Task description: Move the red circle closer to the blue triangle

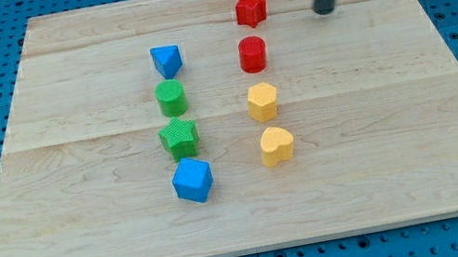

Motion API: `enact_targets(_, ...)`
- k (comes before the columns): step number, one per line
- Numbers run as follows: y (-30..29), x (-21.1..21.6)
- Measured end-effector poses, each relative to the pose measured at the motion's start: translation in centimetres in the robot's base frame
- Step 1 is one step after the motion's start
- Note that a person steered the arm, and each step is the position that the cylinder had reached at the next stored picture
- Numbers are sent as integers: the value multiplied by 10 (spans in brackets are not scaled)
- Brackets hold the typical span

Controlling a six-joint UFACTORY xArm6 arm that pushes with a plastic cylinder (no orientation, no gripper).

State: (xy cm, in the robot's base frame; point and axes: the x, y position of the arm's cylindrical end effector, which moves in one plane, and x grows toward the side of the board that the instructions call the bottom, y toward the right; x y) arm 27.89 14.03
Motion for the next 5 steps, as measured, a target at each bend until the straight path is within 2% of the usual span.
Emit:
enact_targets(2,-98,-17)
enact_targets(3,-62,-17)
enact_targets(4,12,15)
enact_targets(5,2,36)
